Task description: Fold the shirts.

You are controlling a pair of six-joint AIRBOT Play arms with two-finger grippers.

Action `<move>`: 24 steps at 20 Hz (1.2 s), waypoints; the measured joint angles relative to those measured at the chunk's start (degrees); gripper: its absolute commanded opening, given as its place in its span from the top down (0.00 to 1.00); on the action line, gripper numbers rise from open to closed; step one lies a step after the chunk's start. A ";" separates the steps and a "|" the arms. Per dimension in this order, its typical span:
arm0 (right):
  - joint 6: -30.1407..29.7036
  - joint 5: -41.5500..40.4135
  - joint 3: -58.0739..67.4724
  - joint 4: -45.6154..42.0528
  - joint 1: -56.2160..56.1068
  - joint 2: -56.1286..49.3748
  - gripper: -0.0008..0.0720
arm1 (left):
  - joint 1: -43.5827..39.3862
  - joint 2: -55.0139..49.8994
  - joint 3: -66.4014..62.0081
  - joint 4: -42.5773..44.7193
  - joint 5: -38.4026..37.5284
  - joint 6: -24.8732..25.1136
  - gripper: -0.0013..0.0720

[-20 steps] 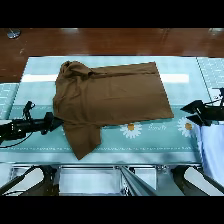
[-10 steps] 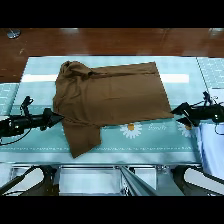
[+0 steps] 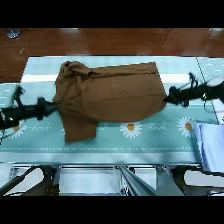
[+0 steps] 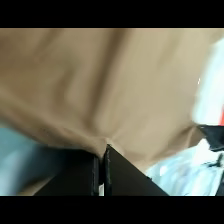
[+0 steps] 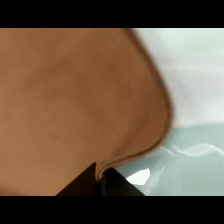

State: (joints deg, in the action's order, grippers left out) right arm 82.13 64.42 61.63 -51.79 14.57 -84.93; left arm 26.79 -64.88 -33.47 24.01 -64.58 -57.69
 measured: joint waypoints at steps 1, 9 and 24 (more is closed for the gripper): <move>0.02 1.57 4.57 -0.04 -0.31 0.28 0.96 | 0.00 0.85 -3.56 -2.32 -0.46 -0.02 0.94; 3.08 14.05 46.18 -8.22 -1.11 13.20 0.96 | 0.00 10.93 -46.75 -1.03 -2.69 -6.91 0.94; 8.61 25.09 52.39 -23.19 -1.14 45.31 0.96 | -10.32 37.31 -66.64 52.76 -8.02 -22.38 0.94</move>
State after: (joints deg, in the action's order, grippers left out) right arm 90.74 89.52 114.02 -74.98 13.43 -39.62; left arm 16.47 -27.57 -100.12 76.77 -72.60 -80.07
